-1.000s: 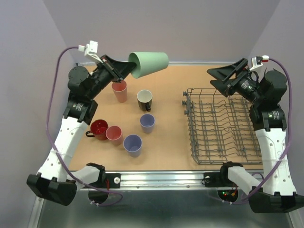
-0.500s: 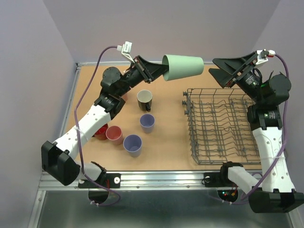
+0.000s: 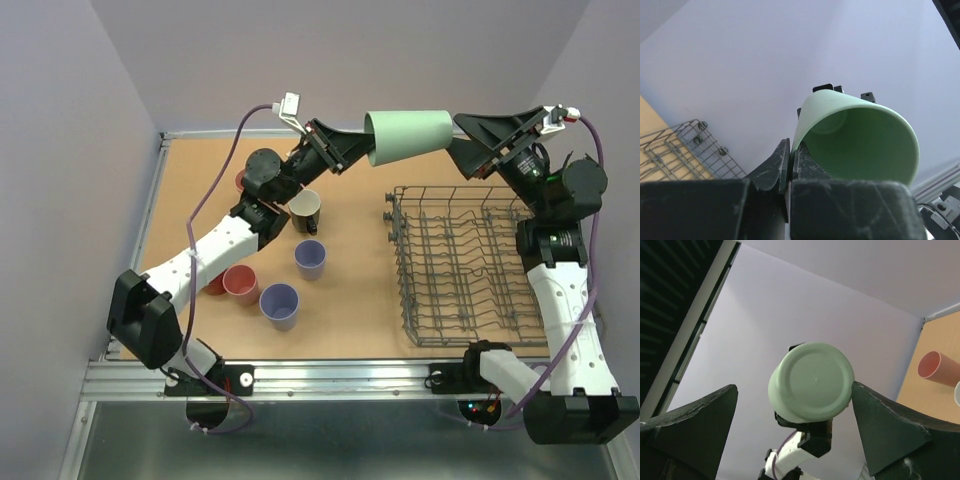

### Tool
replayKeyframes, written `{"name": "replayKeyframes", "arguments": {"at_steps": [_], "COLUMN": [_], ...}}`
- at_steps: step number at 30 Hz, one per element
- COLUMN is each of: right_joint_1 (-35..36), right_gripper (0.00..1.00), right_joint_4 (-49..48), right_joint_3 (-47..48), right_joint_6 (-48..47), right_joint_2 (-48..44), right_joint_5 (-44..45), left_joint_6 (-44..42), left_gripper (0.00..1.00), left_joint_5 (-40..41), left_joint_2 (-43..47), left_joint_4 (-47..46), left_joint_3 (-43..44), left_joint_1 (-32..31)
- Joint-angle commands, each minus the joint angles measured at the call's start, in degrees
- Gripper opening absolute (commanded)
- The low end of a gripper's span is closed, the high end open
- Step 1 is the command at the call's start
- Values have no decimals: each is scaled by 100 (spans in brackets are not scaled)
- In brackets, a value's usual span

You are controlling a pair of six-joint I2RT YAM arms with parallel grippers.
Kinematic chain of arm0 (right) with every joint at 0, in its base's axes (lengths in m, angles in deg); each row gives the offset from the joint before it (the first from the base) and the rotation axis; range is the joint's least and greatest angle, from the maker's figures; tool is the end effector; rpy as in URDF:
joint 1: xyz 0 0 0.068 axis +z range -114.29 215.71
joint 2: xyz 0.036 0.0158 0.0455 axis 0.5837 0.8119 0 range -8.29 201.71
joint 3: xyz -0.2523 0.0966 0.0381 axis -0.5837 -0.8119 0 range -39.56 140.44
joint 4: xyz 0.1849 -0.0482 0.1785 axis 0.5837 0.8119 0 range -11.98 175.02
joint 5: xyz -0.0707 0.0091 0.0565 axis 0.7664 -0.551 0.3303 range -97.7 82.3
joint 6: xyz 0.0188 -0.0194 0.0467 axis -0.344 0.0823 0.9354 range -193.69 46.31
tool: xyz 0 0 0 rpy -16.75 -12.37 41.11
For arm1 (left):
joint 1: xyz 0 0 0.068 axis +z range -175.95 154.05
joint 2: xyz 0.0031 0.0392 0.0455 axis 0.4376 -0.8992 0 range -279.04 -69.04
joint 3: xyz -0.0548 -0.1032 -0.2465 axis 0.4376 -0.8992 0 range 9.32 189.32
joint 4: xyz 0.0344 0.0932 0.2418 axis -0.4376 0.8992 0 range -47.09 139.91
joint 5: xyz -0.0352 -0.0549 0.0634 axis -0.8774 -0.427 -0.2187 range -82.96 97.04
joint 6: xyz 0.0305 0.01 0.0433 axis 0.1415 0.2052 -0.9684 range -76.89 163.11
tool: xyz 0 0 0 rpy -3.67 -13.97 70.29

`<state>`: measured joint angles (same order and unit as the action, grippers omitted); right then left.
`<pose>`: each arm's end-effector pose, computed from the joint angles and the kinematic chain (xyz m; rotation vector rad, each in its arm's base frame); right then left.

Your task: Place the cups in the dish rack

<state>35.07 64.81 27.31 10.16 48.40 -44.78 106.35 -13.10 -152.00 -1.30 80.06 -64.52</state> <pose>0.1999 0.0191 0.4772 0.3746 1.3781 1.6044 0.2510 -0.2160 0.4391 0.1158 1.2190 -1.7631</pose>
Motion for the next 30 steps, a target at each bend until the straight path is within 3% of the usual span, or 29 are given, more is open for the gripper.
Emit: {"name": "replayKeyframes", "arguments": {"at_steps": [1, 18, 25, 27, 30], "right_joint_1": [56, 47, 56, 56, 56], "right_gripper": [100, 100, 99, 98, 88], "right_joint_4": [-709, -261, -428, -489, -586], "right_joint_3": [-122, -78, -33, -104, -192], "right_joint_6": [272, -10, 122, 157, 210], "right_joint_2": [27, 36, 123, 97, 62], "right_joint_5": [8, 166, 210, 227, 263], "left_joint_6": [127, -23, -119, -180, -260], "left_gripper": [0, 0, 0, 0, 0], "left_joint_5": [151, 265, 730, 766, 863], "left_joint_2": [-158, -555, -686, -765, -854], "left_joint_4": [-756, -1011, -1125, -1038, -932], "left_joint_3": [194, 661, 615, 713, 783], "left_joint_1": [-177, -538, -775, -889, -1003]}}
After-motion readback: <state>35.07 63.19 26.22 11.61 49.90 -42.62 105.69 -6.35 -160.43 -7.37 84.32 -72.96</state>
